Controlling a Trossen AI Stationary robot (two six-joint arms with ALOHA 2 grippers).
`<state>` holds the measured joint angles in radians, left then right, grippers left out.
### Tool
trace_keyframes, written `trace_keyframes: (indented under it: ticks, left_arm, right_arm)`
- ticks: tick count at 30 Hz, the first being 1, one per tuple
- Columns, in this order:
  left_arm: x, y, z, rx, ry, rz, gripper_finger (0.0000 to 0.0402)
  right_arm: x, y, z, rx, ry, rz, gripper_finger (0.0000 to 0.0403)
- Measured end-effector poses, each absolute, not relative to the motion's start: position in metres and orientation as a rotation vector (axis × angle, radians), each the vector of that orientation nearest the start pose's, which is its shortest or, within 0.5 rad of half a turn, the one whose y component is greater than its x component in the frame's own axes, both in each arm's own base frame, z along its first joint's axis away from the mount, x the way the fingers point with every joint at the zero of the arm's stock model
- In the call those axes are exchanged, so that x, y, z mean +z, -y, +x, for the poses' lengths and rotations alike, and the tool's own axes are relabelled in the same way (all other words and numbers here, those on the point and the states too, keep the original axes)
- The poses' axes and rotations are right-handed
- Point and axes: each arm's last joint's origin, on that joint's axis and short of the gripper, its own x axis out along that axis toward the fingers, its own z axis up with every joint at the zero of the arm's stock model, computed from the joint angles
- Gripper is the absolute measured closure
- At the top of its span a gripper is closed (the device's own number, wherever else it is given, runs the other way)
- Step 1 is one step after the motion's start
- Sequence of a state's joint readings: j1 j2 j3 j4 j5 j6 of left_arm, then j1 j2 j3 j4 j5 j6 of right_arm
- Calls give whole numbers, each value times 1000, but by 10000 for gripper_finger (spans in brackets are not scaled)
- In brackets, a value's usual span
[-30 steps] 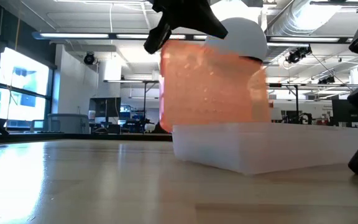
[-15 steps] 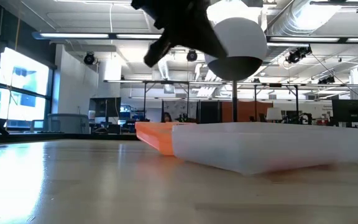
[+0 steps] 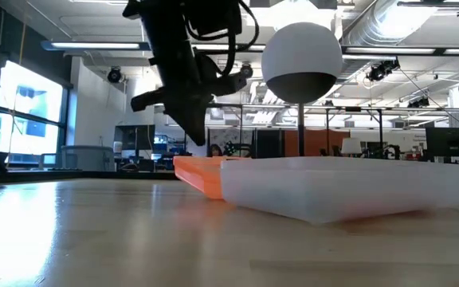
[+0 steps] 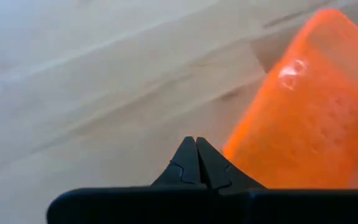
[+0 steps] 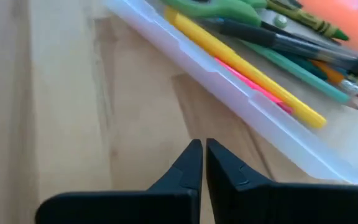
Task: Pick & place school supplies into a supply box
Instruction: Close the transparent supply box
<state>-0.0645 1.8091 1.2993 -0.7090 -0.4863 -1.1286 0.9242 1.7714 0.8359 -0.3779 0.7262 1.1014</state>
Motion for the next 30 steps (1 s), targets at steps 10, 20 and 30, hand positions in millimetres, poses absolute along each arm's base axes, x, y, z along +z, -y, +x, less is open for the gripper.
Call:
trace_keyframes:
  ticks: [10, 20, 30]
  left_arm:
    - [177, -22, 369, 935, -931, -662, 392]
    - [176, -28, 386, 695, -930, -714, 392]
    - [218, -12, 407, 591, -819, -640, 392]
  right_arm:
    - [113, -212, 186, -357, -842, 11, 403]
    - [113, -199, 194, -408, -873, -36, 403]
    - [111, -188, 206, -393, -950, -76, 403]
